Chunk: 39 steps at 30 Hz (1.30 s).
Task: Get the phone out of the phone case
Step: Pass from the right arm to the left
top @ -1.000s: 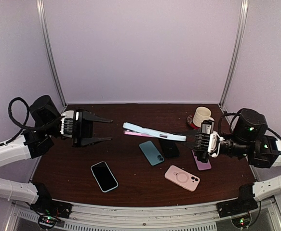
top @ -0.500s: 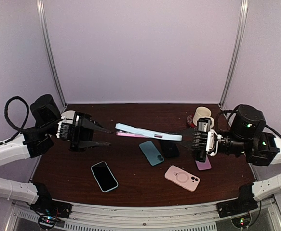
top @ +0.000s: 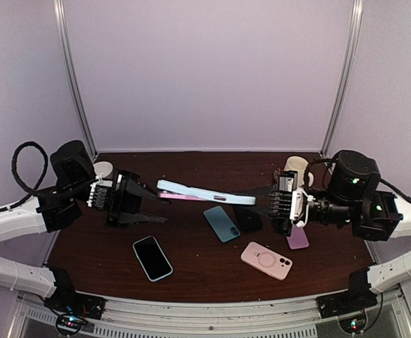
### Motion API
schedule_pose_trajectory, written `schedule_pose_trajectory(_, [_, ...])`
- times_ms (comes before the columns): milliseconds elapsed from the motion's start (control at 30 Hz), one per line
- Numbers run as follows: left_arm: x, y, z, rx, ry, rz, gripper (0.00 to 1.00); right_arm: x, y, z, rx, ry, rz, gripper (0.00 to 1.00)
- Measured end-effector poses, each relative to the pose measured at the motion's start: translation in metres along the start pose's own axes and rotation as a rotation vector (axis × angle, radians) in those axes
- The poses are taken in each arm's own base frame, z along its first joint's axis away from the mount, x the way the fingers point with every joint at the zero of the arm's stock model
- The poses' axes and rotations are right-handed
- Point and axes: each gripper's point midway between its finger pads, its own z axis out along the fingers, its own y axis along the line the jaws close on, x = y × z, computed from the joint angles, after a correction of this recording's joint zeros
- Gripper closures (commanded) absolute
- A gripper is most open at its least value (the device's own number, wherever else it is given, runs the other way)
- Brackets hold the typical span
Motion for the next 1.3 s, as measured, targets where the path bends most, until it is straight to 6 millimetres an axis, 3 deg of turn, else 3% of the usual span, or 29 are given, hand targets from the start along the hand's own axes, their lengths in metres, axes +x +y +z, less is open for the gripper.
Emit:
schedule_pose_trajectory(367, [0.006,-0.001,0.001,-0.010,0.033,0.022,0.70,-0.001,0.001,0.004,0.001,-0.008,-0.001,1.00])
schedule_pose_trajectory(733, [-0.004,0.002,-0.004,-0.037,0.039,0.097,0.70,-0.014,-0.014,-0.016,0.065,-0.032,-0.023,1.00])
schedule_pose_trajectory(1300, [-0.008,0.006,-0.004,-0.057,0.032,0.098,0.69,-0.003,0.006,-0.014,-0.023,0.002,-0.014,1.00])
